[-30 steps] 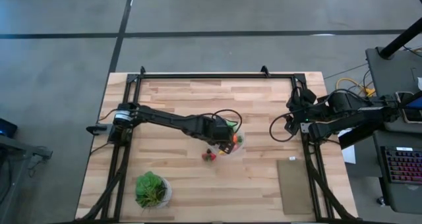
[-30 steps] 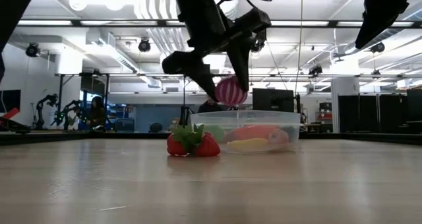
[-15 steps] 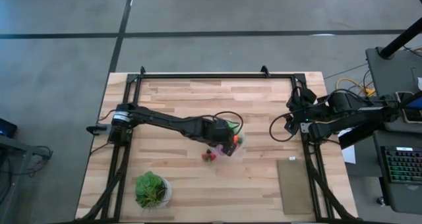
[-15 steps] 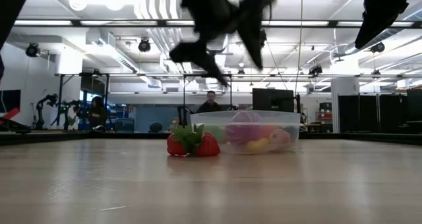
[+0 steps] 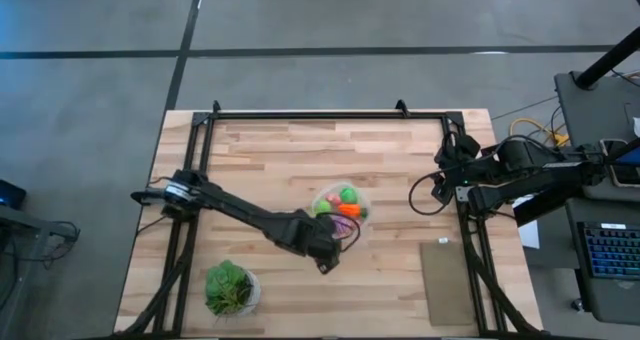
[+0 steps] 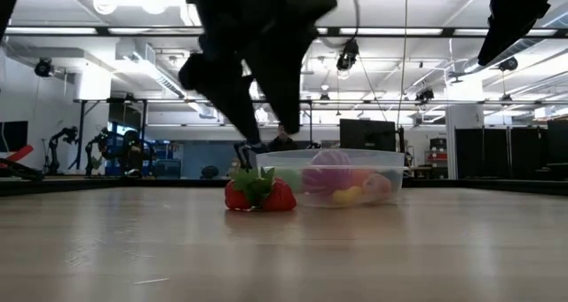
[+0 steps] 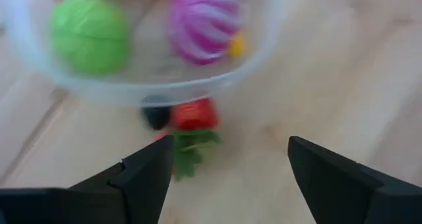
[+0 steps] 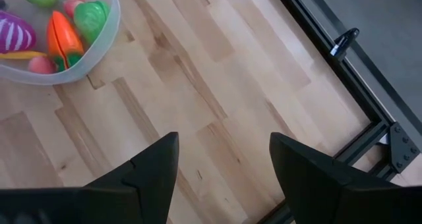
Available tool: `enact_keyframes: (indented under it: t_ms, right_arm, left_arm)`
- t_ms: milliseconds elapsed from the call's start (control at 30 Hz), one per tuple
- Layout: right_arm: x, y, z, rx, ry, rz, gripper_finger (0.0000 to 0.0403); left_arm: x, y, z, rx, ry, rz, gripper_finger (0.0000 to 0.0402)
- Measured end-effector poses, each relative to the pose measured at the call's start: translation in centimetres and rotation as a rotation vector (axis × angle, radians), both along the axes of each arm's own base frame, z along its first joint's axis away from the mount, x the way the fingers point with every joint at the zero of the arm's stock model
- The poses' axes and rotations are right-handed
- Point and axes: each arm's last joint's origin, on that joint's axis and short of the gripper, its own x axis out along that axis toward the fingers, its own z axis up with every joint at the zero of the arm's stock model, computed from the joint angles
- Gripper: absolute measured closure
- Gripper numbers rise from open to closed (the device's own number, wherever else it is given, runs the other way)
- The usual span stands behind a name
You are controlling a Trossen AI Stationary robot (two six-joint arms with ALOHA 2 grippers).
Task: Pick and placing Produce into tupperware
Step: Put the right red strawberry into the transparent bin
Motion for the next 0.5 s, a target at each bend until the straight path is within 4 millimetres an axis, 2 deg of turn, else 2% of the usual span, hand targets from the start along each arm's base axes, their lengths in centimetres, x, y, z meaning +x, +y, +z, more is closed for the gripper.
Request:
enact_keyframes:
  t_ms: [100,200,400,500]
  right_arm:
    - [0.0,0.0,-0.1,0.0,0.003,0.0,0.0172]
    - [0.0,0.0,-0.1,0.0,0.004,0.0,0.0172]
    - [0.0,0.0,-0.2,-0.001,0.008,0.0,0.0172]
    - [0.0,0.0,-0.4,-0.002,0.015,0.0,0.0172]
  left_arm:
    - [-0.5,0.2,-0.9,-0.008,0.027,0.075,0.0121]
    - [-1.0,0.1,-1.5,0.008,0.057,0.066,0.0121]
    - [-0.9,-1.1,-1.8,0.117,0.03,-0.163,0.0121]
    - [-0.9,-1.3,-1.8,0.167,0.031,-0.204,0.0121]
